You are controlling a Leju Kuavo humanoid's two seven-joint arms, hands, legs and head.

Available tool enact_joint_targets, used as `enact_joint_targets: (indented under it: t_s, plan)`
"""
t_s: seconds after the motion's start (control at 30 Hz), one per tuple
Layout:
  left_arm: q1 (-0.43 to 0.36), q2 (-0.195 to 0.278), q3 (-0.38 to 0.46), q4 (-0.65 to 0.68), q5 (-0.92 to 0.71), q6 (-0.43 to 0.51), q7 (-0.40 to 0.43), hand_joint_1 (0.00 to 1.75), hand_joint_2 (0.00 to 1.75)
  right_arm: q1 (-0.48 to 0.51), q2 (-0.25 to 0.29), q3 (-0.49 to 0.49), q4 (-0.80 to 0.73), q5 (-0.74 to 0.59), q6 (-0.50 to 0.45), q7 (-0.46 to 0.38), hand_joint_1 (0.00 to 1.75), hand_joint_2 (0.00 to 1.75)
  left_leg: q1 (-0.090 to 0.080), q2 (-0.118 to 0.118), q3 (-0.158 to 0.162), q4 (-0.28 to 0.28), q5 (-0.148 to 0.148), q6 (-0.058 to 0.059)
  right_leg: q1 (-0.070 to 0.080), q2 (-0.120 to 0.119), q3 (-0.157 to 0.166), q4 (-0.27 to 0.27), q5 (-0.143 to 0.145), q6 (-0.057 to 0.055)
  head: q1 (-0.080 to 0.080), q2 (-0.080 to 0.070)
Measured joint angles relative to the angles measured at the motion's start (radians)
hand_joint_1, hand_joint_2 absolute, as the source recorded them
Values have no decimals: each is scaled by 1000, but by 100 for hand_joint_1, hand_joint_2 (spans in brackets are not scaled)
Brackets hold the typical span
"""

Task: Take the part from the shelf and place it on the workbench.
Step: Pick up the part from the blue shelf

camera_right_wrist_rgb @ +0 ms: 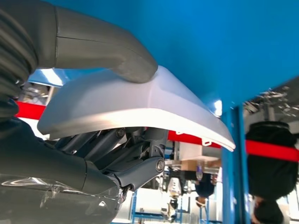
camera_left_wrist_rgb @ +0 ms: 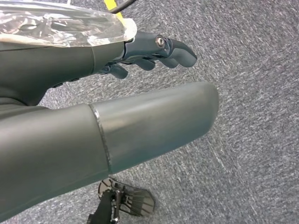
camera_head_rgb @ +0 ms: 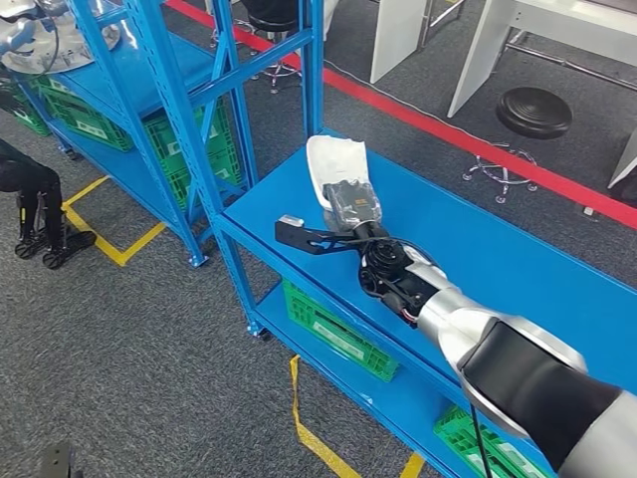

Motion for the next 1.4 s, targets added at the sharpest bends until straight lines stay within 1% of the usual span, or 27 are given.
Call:
enact_joint_targets:
  t_s: [0.2,0.37,0.6,0.7,0.83,0.93,1.07,1.13,1.27,1.4]
  plan:
    - [0,0,0,2,1,0,0,0,0,4,-4,-14,-52,-10,0,-2,175,175,0,0,0,0,0,0,0,0,0,0,0,0,0,0]
    - [1,0,0,2,7,0,-6,0,0,14,-10,-28,-95,-99,8,-16,175,175,0,0,0,0,0,0,0,0,0,0,0,0,0,0]
    - [1,0,0,6,12,0,-14,0,0,21,-27,-40,-187,-135,20,1,175,175,0,0,0,0,0,0,0,0,0,0,0,0,0,0]
    - [3,1,0,8,22,2,-22,0,0,37,-40,-54,-260,-219,25,4,175,175,0,0,0,0,0,0,0,0,0,0,0,0,0,0]
    - [9,2,0,10,46,9,-45,0,175,68,-59,-84,-393,-386,32,10,175,175,0,0,0,0,0,0,0,0,0,0,0,0,0,0]
    - [18,3,4,10,73,8,-74,0,175,107,-70,-113,-500,-537,28,2,175,175,0,0,0,0,0,0,0,0,0,0,0,0,0,0]
    - [31,4,18,11,98,-4,-109,0,175,160,-85,-144,-631,-772,32,-29,175,175,0,0,0,0,0,0,0,0,0,0,-1,0,0,0]
    - [37,6,23,12,106,-10,-122,0,175,182,-96,-156,-694,-863,34,-44,175,175,0,0,0,0,0,0,0,0,0,0,-1,0,0,0]
    - [46,9,34,12,114,-18,-143,0,175,228,-121,-181,-835,-984,33,-61,175,175,0,0,0,0,0,0,0,0,0,0,-1,0,0,0]
    - [49,10,44,12,115,-22,-149,0,175,249,-140,-195,-932,-1057,29,-70,175,175,0,0,0,0,0,0,0,0,0,0,-1,0,0,0]
